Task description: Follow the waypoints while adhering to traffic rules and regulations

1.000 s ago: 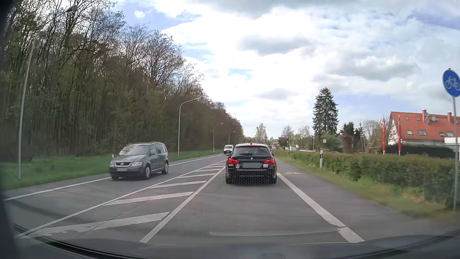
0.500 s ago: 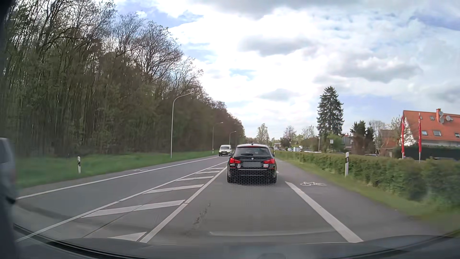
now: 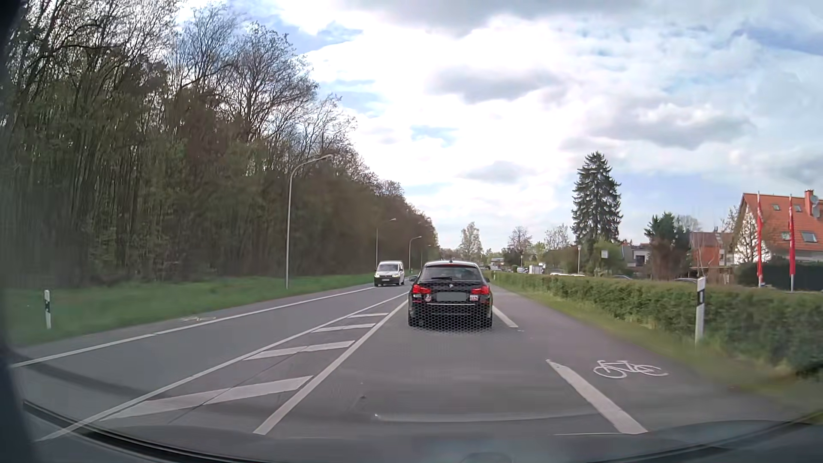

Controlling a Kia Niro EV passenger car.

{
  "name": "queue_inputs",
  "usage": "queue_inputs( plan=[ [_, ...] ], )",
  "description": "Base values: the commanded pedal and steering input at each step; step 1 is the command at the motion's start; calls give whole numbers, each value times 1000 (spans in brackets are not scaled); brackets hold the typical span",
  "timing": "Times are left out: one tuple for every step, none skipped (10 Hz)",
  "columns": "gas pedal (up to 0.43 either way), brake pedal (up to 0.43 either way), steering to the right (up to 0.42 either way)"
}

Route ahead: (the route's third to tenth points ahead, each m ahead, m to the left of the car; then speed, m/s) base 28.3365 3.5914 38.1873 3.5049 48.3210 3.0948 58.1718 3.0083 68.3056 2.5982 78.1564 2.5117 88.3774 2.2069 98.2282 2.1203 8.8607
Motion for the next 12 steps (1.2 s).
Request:
queue_inputs(
  plan=[
    [0,0,2],
    [0,0,2],
    [0,0,2],
    [0,0,2],
    [0,0,2],
    [0,0,2],
    [0,0,2],
    [0,0,2],
    [0,0,2],
    [0,0,2],
    [0,0,2],
    [0,0,2]
  ],
)
